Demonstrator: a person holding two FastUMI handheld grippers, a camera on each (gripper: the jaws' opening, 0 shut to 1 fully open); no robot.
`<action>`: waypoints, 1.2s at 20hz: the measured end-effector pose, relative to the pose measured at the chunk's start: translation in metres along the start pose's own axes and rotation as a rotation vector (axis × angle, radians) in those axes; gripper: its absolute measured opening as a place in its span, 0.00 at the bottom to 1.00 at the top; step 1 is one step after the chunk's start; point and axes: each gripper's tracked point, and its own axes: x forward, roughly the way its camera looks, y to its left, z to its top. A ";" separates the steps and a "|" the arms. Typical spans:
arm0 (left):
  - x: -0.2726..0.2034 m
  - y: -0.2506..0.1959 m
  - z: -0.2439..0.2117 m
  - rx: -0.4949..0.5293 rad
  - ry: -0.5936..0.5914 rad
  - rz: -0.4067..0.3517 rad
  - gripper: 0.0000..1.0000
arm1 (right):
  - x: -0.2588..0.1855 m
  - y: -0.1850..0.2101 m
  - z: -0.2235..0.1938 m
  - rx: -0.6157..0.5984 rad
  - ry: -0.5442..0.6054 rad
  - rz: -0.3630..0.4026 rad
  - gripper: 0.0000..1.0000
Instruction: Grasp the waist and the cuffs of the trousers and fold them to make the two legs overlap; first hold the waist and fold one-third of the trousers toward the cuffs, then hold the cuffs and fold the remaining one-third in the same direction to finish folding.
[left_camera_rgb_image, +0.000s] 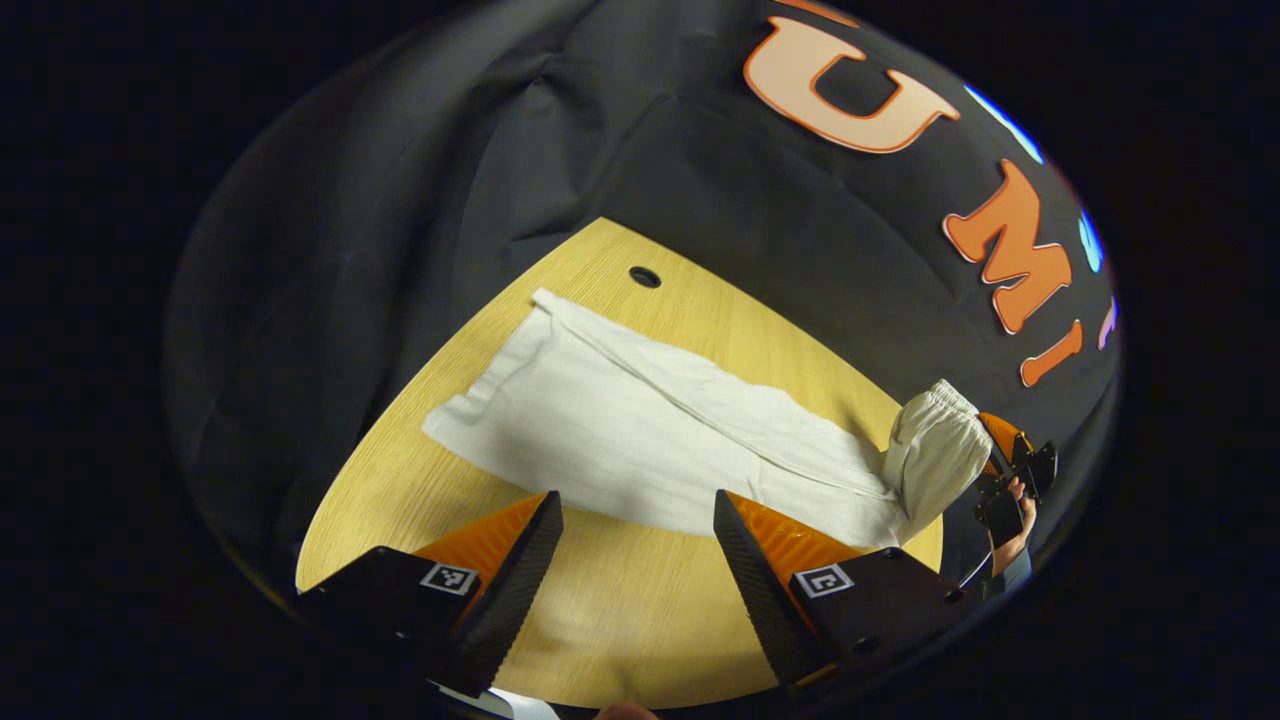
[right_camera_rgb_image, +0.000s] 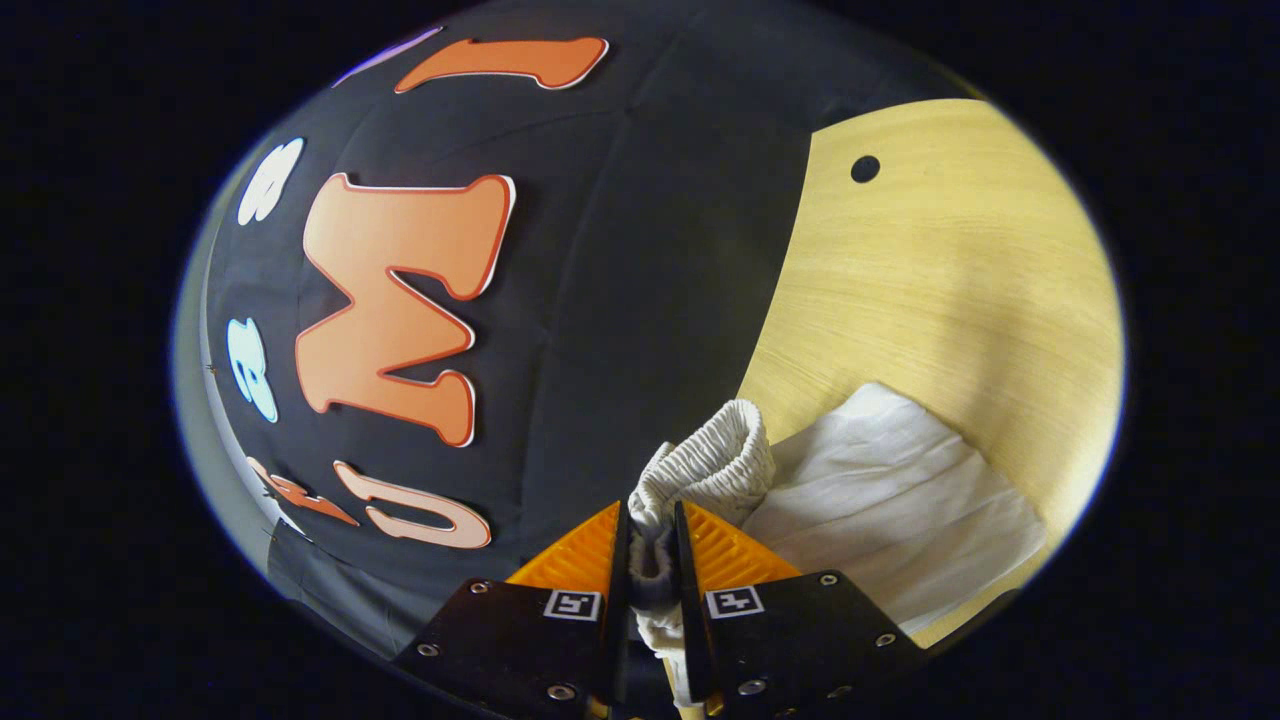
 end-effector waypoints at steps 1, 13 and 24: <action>0.003 0.006 -0.001 -0.014 0.009 -0.004 0.96 | 0.002 -0.002 -0.009 -0.017 0.006 -0.010 0.26; 0.030 0.067 -0.009 -0.355 0.079 -0.070 0.99 | -0.005 0.000 -0.056 -0.131 0.027 -0.050 0.71; 0.082 0.086 0.017 -0.564 0.026 -0.088 0.91 | -0.046 -0.002 -0.012 -0.184 -0.078 -0.097 0.83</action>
